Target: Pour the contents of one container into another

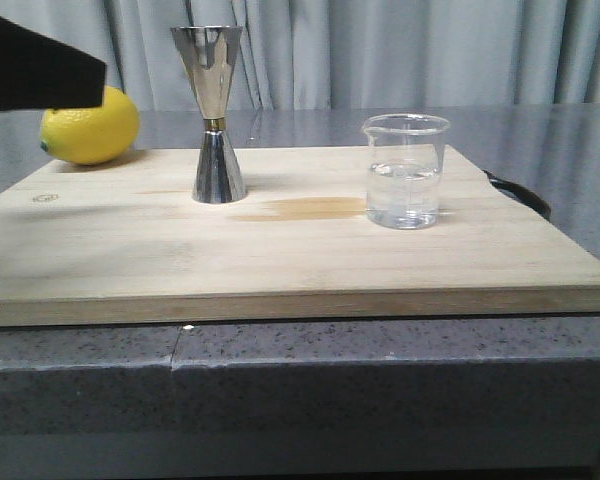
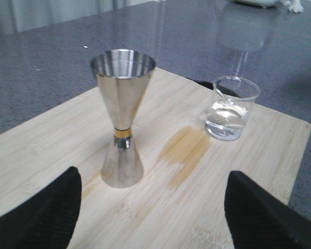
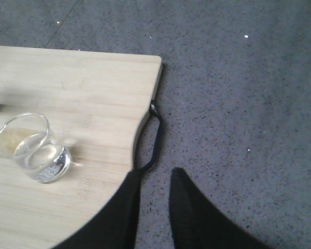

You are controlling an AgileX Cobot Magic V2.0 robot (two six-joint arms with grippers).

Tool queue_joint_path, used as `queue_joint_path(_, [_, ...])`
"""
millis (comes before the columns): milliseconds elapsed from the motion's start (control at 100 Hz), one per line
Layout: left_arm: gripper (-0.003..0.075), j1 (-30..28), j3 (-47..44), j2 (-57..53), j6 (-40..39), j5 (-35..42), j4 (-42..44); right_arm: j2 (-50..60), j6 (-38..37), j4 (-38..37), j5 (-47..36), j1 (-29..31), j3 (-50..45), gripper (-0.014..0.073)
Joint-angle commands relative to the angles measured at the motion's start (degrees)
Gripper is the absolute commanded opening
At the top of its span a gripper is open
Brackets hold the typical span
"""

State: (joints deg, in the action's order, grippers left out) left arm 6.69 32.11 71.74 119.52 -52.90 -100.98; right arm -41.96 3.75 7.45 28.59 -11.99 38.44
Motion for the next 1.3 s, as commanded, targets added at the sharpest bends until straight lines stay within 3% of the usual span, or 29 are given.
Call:
queue_joint_path(0, [0.0532,2.69,2.64,2.62,3.01,-2.97,-4.55,-0.23,0.62,-0.17,-4.41,-0.08,2.05,0.0123])
queue_joint_path(630, [0.0532,3.83,17.27,19.75,4.65,-4.49,-4.55,-0.23,0.62,-0.17,-5.08,-0.08,2.05,0.0123])
queue_joint_path(1010, [0.0531,8.96,23.91,26.73,4.65,-4.63,-4.55,-0.23,0.62,-0.17,-5.72,-0.08,2.05,0.0123])
queue_joint_path(1130, [0.0489,9.37,24.86,27.18,4.65,-4.36,-4.55,-0.23,0.62,-0.17,-5.72,-0.08,2.05,0.0123])
queue_joint_path(1290, [0.0356,9.37,25.02,27.18,4.65,-4.36,-4.55,-0.23,0.62,-0.17,-5.72,-0.08,2.05,0.0123])
